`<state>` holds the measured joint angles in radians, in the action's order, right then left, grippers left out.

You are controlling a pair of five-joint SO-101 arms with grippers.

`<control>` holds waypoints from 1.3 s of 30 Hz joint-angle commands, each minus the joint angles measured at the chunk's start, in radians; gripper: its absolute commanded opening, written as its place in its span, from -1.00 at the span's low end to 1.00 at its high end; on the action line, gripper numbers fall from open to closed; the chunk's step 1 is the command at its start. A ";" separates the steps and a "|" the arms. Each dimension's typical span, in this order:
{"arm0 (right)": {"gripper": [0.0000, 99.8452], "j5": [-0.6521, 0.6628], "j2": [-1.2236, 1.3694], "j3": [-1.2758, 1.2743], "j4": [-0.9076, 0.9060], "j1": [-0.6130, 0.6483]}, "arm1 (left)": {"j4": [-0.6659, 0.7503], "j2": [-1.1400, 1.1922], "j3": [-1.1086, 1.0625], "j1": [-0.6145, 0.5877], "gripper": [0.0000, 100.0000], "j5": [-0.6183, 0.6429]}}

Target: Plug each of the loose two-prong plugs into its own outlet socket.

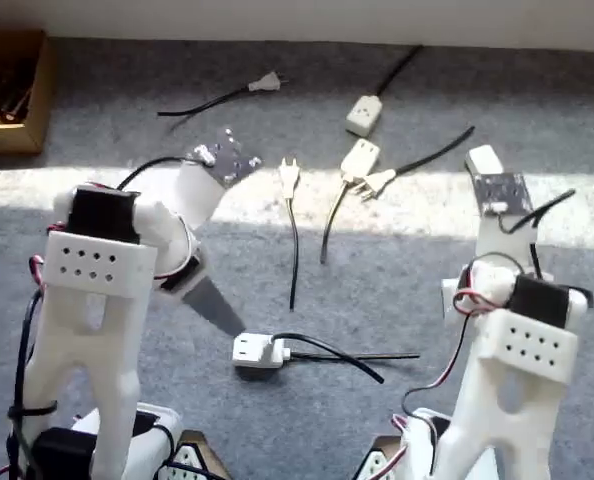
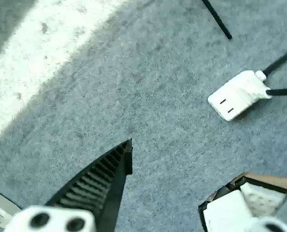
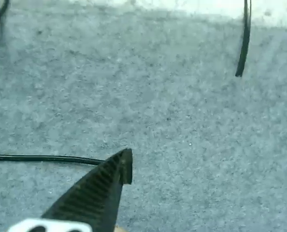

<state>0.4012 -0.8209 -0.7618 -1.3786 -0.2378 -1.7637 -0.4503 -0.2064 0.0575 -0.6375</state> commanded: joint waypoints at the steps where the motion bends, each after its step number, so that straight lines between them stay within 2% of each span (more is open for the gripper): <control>1: 0.17 0.031 -0.160 -0.317 0.147 -0.067 | -0.012 0.031 -0.088 0.013 -0.02 -0.204; 5: 0.17 0.029 -0.232 -0.489 0.242 -0.110 | -0.011 0.035 -0.245 0.068 -0.03 -0.405; 8: 0.17 0.017 -0.249 -0.522 0.248 -0.107 | 0.012 0.035 -0.292 0.140 -0.14 -0.516; 13: 0.17 -0.002 -0.251 -0.529 0.249 -0.113 | 0.313 0.045 -0.348 0.234 -0.33 -0.476; 17: 0.17 0.000 -0.251 -0.530 0.249 -0.114 | 0.559 0.047 -0.524 0.315 -0.25 -0.476; 21: 0.17 -0.005 -0.251 -0.532 0.249 -0.114 | 0.723 0.047 -0.659 0.366 -0.22 -0.479; 32: 0.17 0.000 -0.252 -0.558 0.251 -0.114 | 0.937 0.079 -0.829 0.369 -0.22 -0.474; 36: 0.17 0.000 -0.252 -0.558 0.251 -0.113 | 0.988 0.225 -0.816 0.369 -0.22 -0.474; 39: 0.17 0.000 -0.252 -0.558 0.251 -0.108 | 0.957 0.291 -0.734 0.367 -0.25 -0.445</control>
<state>0.4074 -1.0587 -1.3249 -1.1408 -0.3422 -0.7986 -0.2156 -0.9981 0.4212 -1.1162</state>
